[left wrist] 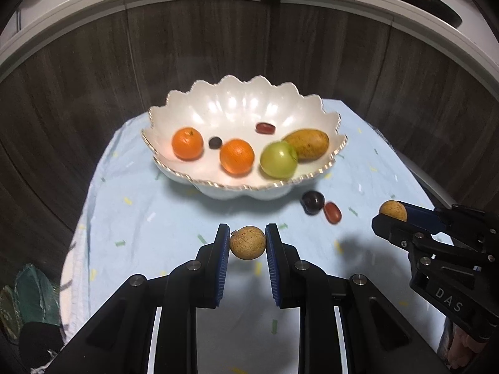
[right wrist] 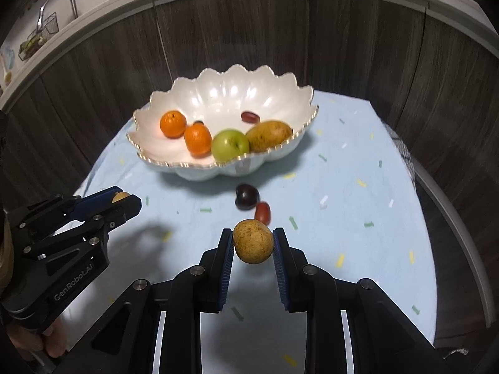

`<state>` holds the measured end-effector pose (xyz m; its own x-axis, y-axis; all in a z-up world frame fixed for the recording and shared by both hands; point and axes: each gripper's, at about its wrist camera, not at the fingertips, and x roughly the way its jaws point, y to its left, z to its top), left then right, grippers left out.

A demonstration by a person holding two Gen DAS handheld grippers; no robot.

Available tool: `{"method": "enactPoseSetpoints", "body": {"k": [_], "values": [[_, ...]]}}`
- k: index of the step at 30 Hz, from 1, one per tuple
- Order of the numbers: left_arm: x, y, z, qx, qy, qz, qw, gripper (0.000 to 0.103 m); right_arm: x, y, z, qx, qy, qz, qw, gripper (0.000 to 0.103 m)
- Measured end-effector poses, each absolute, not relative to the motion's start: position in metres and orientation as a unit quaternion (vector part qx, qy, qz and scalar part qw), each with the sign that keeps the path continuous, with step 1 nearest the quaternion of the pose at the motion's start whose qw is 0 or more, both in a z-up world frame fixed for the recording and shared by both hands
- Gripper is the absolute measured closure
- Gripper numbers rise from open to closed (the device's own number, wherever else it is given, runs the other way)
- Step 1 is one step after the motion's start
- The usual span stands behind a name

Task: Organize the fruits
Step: 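Lift both longans and carry them over the white bowl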

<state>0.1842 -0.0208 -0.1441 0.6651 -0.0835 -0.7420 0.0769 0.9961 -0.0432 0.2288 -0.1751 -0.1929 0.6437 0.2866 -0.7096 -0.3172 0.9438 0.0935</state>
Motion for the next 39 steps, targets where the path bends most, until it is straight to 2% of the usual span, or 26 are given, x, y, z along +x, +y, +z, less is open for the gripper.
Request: {"method": "enactPoseSetpoints", "body": {"k": [21,39], "values": [[0.24,0.005,-0.088,-0.008,0.359,-0.023,0.933,0.079,0.282,-0.157,-0.12,-0.026,0.328,0.162,0.93,0.076],[0.294,0.014,-0.084,-0.004,0.363,-0.015,0.932,0.079,0.338,-0.16,-0.112,-0.032,0.327,0.137,0.935,0.076]]}}
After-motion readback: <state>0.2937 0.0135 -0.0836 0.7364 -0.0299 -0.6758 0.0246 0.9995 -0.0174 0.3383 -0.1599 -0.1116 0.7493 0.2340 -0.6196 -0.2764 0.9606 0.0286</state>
